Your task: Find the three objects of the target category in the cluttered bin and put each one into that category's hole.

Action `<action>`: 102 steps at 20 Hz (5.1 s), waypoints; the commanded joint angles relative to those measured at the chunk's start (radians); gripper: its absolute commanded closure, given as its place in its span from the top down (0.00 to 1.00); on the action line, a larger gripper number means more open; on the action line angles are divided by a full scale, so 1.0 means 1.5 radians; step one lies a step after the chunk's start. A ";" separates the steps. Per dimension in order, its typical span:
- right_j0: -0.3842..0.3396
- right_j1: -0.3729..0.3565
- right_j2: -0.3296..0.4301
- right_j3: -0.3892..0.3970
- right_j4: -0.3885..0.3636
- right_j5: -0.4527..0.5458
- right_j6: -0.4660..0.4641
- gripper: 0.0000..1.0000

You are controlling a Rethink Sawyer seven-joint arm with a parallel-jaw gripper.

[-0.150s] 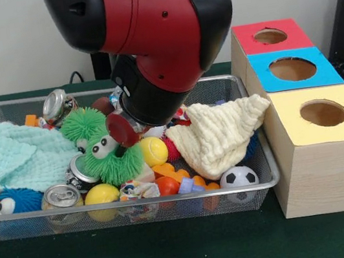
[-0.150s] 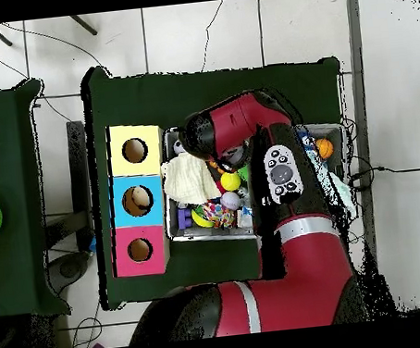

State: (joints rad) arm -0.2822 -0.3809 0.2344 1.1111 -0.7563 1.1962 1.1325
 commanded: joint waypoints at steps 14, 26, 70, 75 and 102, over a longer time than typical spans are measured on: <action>-0.066 -0.092 0.118 0.146 0.231 -0.033 -0.018 0.00; -0.027 -0.039 0.093 0.089 0.221 -0.024 0.005 0.00; -0.125 -0.053 0.084 0.086 0.089 -0.116 -0.151 1.00; -0.206 -0.058 0.140 0.118 0.122 -0.146 -0.231 1.00; -0.217 0.027 0.128 0.014 -0.007 -0.026 -0.336 1.00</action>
State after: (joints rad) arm -0.6444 -0.4259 0.4352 1.1835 -0.6662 1.0313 0.8941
